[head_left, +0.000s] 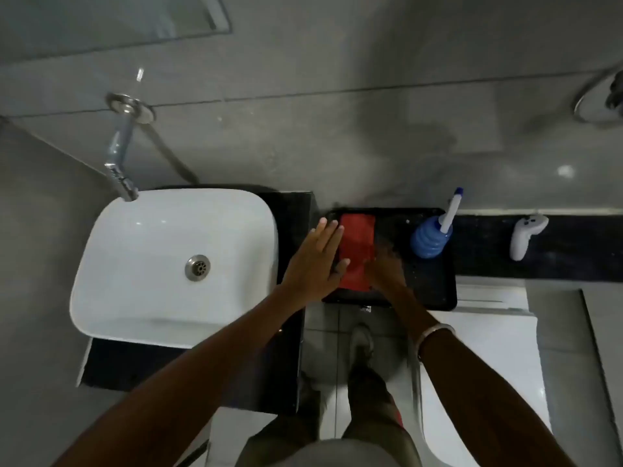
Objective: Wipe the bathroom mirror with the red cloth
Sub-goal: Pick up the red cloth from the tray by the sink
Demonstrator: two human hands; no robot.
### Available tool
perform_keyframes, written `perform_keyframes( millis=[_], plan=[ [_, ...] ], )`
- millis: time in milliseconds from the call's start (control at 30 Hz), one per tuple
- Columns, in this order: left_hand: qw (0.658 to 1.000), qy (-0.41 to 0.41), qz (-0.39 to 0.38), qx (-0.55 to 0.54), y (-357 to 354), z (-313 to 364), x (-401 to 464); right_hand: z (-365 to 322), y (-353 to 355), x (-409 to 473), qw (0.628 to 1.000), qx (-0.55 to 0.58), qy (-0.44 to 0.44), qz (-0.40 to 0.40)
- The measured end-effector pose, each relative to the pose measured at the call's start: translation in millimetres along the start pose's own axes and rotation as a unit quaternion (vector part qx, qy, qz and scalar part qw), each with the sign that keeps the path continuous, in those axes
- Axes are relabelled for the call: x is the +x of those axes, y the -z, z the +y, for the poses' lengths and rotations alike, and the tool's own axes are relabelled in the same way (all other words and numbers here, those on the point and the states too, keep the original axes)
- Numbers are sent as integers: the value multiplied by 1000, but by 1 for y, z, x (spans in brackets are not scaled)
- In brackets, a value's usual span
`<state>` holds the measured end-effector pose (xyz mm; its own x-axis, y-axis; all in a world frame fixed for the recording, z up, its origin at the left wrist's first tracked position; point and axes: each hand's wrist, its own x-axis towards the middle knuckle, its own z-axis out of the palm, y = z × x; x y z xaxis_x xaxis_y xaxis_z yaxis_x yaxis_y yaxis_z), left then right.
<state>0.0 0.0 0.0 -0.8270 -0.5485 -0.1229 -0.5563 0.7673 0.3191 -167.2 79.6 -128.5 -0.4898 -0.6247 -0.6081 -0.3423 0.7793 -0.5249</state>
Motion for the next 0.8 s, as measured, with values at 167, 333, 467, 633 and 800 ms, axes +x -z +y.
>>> perform_keyframes(
  millis=[167, 333, 467, 633, 800],
  plan=[
    [990, 89, -107, 11, -42, -8, 20, -17, -19, 17, 991, 35, -104, 73],
    [992, 82, -75, -63, -52, -9, 15, -48, -33, 39, 978, 130, -132, 93],
    [971, 109, -61, -202, -33, -7, 8, -59, -19, 45, 960, 246, -134, 10],
    [851, 245, 44, -464, 20, -10, 14, -119, 35, -3, 985, 165, -4, 52],
    [496, 264, 162, -812, 96, -19, 14, -231, 83, -117, 951, -32, 293, -90]
  ],
)
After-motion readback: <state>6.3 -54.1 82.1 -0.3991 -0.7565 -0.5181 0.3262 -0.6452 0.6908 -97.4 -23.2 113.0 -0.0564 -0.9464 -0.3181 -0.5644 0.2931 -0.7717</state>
